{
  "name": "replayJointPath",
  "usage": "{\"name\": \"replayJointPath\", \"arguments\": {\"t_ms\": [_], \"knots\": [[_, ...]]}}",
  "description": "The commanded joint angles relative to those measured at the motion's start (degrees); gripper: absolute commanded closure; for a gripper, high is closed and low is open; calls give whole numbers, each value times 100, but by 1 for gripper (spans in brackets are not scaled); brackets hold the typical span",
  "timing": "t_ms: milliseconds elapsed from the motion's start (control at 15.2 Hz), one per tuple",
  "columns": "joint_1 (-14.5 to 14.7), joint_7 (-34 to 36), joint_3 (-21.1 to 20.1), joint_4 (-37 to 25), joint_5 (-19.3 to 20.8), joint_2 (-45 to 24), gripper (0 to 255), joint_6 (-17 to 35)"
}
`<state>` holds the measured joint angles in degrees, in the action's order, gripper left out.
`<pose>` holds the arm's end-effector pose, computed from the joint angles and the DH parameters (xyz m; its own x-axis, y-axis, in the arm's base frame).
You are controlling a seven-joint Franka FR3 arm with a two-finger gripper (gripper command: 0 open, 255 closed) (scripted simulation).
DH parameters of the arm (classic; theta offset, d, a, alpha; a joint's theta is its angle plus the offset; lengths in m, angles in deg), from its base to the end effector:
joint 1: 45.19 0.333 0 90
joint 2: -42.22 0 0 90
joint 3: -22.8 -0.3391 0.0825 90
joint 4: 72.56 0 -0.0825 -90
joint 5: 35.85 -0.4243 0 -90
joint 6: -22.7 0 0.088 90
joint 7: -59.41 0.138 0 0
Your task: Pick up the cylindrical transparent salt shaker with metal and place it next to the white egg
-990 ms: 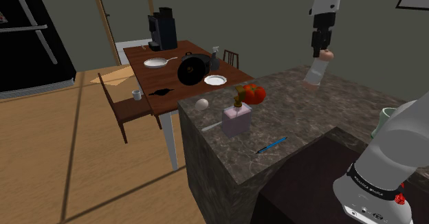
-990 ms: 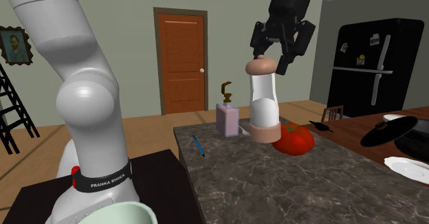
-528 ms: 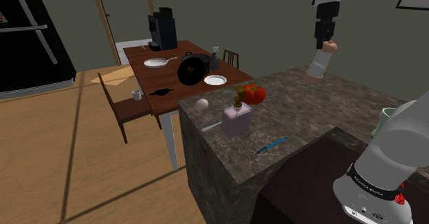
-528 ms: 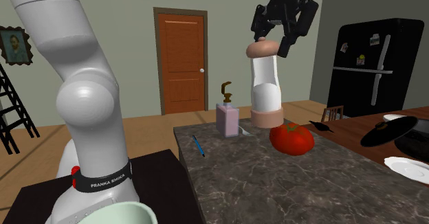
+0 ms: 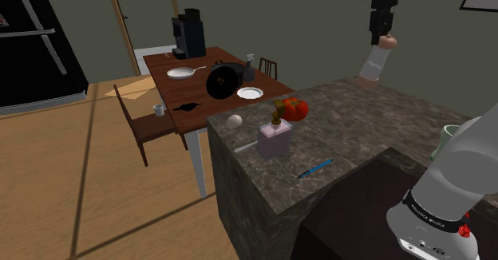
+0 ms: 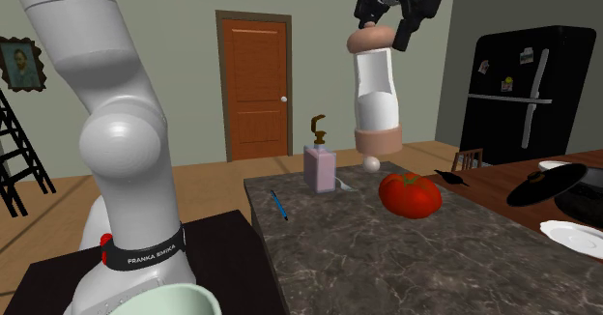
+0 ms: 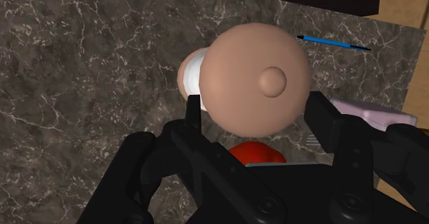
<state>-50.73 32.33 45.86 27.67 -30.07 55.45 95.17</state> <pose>0.4021 -0.2617 0.6206 0.9698 -0.0073 -0.2439 -0.0357 -0.9930 -0.1123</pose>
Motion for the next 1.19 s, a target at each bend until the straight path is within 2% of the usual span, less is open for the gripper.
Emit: {"name": "replayJointPath", "arguments": {"t_ms": [0, 198, 660, 1122], "knots": [[7, -17, 1, -238, -19, -64, 255, -180], [10, -46, 8, -519, -39, -143, 255, -386], [331, 707, -376, -569, -485, -657, 255, 25], [636, 1332, -691, -981, -898, -1420, 255, 356]]}}
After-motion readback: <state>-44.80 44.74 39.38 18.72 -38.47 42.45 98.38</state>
